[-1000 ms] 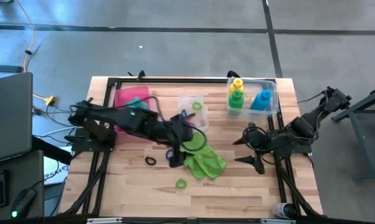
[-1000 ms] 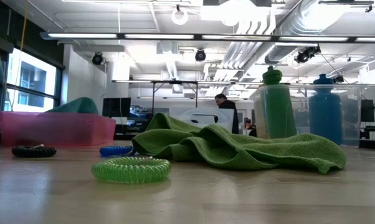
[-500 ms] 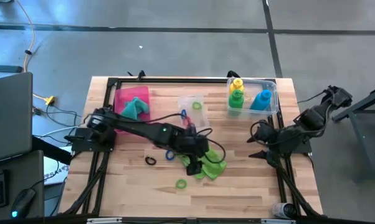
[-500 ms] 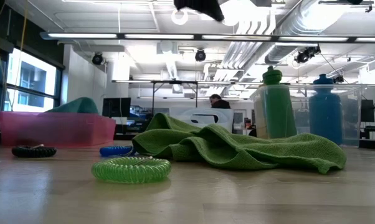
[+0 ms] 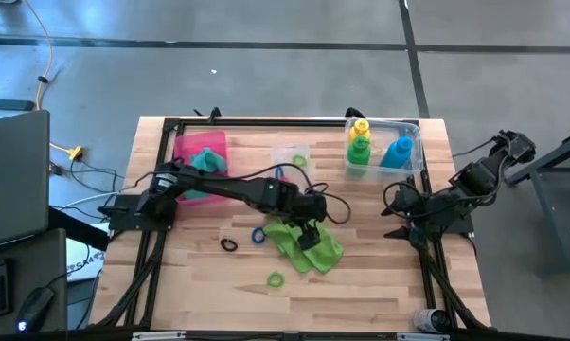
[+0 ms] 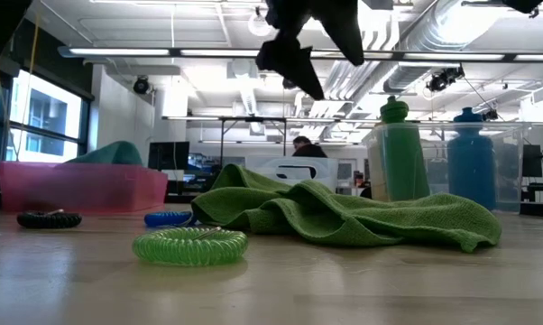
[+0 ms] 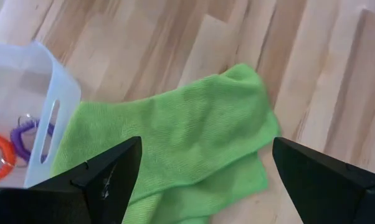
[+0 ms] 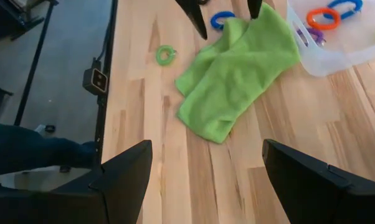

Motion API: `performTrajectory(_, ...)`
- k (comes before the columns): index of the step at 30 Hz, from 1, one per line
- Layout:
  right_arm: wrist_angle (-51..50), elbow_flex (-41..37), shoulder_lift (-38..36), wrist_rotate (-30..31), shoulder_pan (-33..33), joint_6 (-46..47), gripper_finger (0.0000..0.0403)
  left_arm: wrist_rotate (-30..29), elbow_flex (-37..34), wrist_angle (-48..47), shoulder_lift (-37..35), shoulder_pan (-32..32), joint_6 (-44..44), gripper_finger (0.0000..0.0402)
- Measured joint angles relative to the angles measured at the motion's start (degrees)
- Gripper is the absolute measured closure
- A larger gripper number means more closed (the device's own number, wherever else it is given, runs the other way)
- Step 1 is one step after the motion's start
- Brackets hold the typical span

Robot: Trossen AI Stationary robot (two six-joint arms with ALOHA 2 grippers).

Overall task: Pick & Place Sports Items
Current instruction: Put the green microfiber towel into the red bin

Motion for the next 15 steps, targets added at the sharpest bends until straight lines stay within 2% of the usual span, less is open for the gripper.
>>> performTrajectory(8, -0.96, 0.0, 0.02, -1.08, -0.02, 0.09, 0.0108, 2.1, 0.02, -0.49, 2.06, 0.28, -6.25, 0.0048)
performTrajectory(15, -1.44, 0.0, -0.31, 0.36, -0.01, -0.54, 0.0108, 2.2, 0.17, -0.59, 3.64, 0.14, -14.18, 0.0048)
